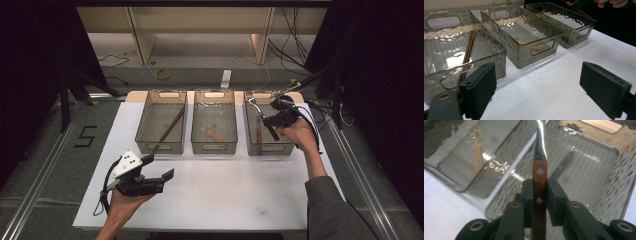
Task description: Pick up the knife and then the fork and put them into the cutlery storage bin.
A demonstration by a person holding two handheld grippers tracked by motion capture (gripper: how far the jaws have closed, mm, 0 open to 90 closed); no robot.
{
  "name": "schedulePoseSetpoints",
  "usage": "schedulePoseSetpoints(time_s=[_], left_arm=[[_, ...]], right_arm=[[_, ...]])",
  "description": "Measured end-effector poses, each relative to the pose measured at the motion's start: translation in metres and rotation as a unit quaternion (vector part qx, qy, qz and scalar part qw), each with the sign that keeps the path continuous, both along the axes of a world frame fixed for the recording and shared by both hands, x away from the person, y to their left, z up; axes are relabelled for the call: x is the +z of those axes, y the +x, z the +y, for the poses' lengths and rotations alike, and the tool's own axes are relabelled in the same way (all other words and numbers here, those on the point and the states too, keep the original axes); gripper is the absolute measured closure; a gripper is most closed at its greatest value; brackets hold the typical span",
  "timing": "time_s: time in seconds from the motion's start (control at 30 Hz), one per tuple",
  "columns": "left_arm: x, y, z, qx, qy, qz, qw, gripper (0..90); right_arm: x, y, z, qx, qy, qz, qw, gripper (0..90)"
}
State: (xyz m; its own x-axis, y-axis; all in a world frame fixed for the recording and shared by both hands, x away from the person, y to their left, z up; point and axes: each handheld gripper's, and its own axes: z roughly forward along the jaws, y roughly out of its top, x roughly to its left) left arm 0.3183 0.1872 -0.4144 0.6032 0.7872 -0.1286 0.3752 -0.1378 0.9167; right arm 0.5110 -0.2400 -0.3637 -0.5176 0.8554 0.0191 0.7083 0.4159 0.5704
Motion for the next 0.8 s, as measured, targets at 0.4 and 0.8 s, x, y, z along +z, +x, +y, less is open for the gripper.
schedulePoseSetpoints(time_s=[0.4,0.8], left_arm=[[0.0,0.0,0.0,-0.001,0.0,0.0,1.0,13.6],[0.0,0.0,0.0,0.0,-0.001,0.001,1.0,13.6]], right_arm=[[-0.009,0.008,-0.006,-0.026,-0.001,0.007,0.9996,77.1],[-0.023,0.011,-0.012,-0.042,-0.001,0.022,0.9989,77.1]])
